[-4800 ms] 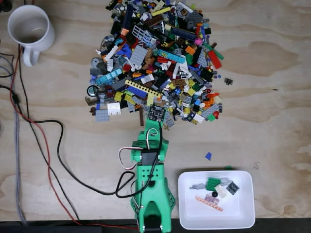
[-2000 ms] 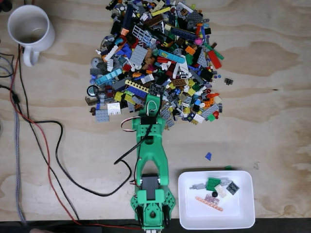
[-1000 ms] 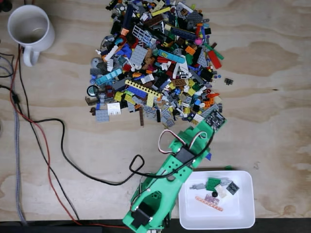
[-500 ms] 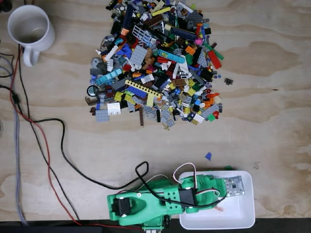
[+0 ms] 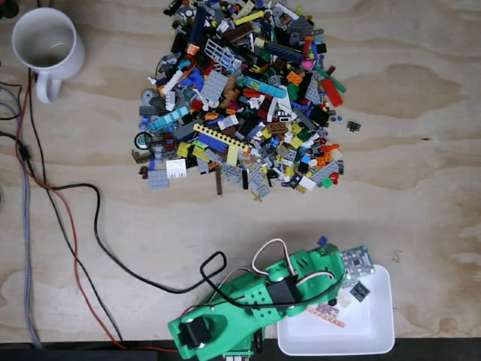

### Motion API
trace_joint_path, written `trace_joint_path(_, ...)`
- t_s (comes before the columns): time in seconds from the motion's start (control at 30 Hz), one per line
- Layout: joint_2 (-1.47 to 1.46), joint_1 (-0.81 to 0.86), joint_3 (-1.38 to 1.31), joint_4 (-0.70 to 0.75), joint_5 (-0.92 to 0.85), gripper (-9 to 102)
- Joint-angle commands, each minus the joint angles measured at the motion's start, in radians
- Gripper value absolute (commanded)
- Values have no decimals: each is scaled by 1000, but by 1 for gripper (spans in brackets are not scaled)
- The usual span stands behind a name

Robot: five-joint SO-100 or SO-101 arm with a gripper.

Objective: Find the closest Lego and put it in the bin.

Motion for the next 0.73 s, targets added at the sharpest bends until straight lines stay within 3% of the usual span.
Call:
trace_joint_path(0.0, -118, -371, -218, 75, 121, 6)
trace_joint_path(0.4, -212, -842, -21, -9, 222, 3)
trace_joint_path(0.7, -184, -933, 84, -81, 244, 5)
